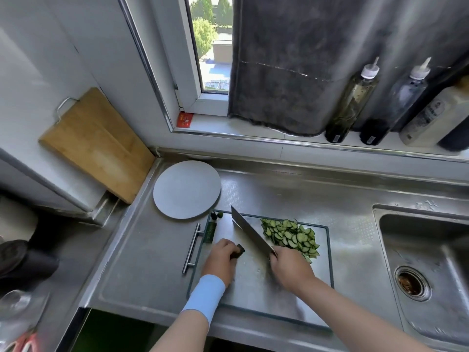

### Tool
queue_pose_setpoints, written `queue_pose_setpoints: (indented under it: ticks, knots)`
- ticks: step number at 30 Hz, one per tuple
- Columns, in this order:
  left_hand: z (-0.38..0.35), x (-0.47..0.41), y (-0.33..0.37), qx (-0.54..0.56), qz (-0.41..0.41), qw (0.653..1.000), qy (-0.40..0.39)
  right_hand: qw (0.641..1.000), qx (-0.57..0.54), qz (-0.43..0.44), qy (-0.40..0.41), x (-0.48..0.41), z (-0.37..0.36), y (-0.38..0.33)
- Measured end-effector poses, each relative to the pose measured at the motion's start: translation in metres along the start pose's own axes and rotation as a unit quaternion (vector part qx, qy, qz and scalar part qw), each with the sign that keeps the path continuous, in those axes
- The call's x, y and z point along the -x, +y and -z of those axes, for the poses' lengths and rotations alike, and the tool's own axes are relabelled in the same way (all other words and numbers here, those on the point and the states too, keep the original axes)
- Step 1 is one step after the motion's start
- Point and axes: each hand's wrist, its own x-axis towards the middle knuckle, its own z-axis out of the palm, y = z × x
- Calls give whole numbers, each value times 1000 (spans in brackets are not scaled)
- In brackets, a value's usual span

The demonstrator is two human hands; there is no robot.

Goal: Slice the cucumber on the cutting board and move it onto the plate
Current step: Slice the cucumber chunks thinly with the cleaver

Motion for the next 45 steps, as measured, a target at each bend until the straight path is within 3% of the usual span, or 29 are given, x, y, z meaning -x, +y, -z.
queue_pose_setpoints:
  ticks: [4,8,17,26,35,45]
  knots:
    - [-9,7,10,20,5,1000,12,1000,4,-6,6,2,-1,0]
    - [-21,9,24,16,-33,999,-12,1000,22,5,1,5,-4,5]
    - [-28,3,24,-15,-90,996,15,1000,-1,3,-13,9,-4,14]
    - [-41,2,22,-33,-83,996,11,996,62,47,-36,21,-12,21]
    - [-44,7,24,-37,-100,994,32,997,10,39,-66,23,-8,22]
    - [-37,13,35,-56,-86,994,40,994,73,82,-9,38,-11,24]
